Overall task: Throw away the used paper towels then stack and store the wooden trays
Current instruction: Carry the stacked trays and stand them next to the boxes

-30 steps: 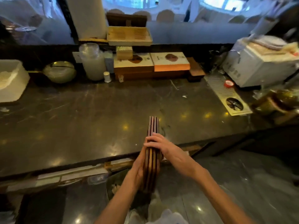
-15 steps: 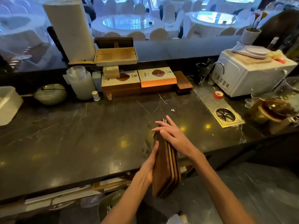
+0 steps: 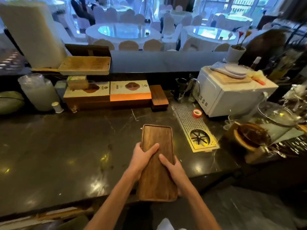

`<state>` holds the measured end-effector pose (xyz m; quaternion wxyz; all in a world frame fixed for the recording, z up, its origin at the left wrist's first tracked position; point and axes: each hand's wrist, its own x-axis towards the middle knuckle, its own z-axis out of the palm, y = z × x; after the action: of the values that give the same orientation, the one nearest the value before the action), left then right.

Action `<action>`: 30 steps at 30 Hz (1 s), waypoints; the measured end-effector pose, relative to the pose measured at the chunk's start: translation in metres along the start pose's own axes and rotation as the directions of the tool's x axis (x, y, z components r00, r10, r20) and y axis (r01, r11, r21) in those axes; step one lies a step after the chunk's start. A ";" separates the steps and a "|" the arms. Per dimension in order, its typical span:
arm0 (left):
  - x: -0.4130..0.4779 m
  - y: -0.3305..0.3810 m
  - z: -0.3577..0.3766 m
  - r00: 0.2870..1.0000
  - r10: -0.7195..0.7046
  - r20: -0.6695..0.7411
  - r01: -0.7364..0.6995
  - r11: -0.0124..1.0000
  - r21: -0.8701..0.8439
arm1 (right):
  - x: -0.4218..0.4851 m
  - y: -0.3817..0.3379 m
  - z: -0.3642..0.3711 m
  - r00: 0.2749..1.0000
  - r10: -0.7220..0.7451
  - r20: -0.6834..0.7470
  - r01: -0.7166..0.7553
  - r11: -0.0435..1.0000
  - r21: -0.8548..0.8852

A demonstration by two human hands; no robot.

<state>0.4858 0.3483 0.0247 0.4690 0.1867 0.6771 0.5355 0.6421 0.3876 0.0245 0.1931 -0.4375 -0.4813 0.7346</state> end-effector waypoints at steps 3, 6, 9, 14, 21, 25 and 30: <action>0.009 0.001 0.021 1.000 -0.004 0.023 0.005 1.000 -0.022 | 0.022 -0.005 -0.026 1.000 0.006 0.012 -0.006 1.000 0.001; 0.023 0.008 0.031 0.999 0.021 0.026 -0.021 1.000 -0.024 | 0.048 -0.011 -0.038 1.000 0.016 0.006 -0.017 0.996 0.087; 0.038 0.005 0.034 0.996 -0.044 0.081 0.044 0.999 0.004 | 0.079 -0.026 -0.044 0.999 0.038 -0.023 -0.034 0.991 0.131; 0.093 0.014 0.039 0.998 -0.056 -0.001 0.056 0.998 0.030 | 0.134 -0.066 -0.047 0.996 0.034 -0.078 -0.018 0.982 0.190; 0.187 0.063 0.077 0.991 -0.132 0.016 0.132 0.991 -0.017 | 0.228 -0.131 -0.076 0.998 0.009 -0.063 -0.008 1.000 0.025; 0.241 0.086 0.105 0.980 -0.196 -0.025 0.192 0.976 -0.102 | 0.284 -0.150 -0.093 0.995 -0.086 -0.059 0.073 0.979 -0.190; 0.330 0.121 0.120 0.970 -0.226 -0.089 0.207 0.960 -0.188 | 0.386 -0.180 -0.109 0.990 -0.140 0.014 0.138 0.953 -0.268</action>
<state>0.3944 0.7065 -0.0081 0.5017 0.0392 0.6678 0.5485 0.4988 0.8014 -0.0113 0.1845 -0.4264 -0.6054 0.6463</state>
